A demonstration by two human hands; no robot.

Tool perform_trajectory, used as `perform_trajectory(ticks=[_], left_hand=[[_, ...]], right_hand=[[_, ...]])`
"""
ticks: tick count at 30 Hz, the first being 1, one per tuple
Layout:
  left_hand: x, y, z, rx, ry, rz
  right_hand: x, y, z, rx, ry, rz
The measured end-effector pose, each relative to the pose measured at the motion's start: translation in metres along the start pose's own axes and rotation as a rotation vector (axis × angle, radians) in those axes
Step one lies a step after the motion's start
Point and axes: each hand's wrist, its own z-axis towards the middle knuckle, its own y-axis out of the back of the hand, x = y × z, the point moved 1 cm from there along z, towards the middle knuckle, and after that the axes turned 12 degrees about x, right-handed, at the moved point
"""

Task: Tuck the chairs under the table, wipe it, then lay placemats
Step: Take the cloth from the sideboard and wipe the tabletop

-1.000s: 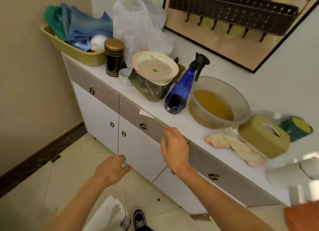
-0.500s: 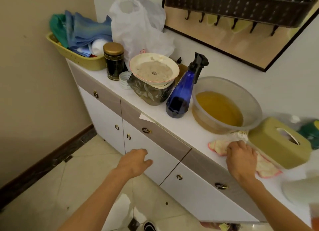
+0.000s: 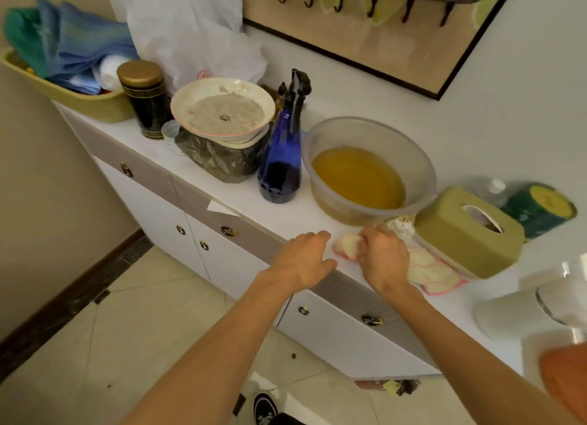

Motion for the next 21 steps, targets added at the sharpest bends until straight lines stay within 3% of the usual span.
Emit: perform_trajectory(ticks=[6, 11, 17, 21], left_hand=[[-0.004, 0.017, -0.017, -0.277, -0.092, -0.239], [0.032, 0.061, -0.071, -0.455, 0.017, -0.358], [0.084, 0.081, -0.166, -0.559, 0.238, -0.365], [0.116, 0.073, -0.247, -0.678, 0.411, -0.423]], right_hand=[[0.04, 0.028, -0.016, -0.133, 0.275, 0.489], [0.107, 0.046, -0.021, -0.052, 0.401, 0.775], [0.201, 0.03, -0.049, 0.06, 0.653, 0.896], [0.27, 0.005, -0.09, 0.225, 0.855, 0.878]])
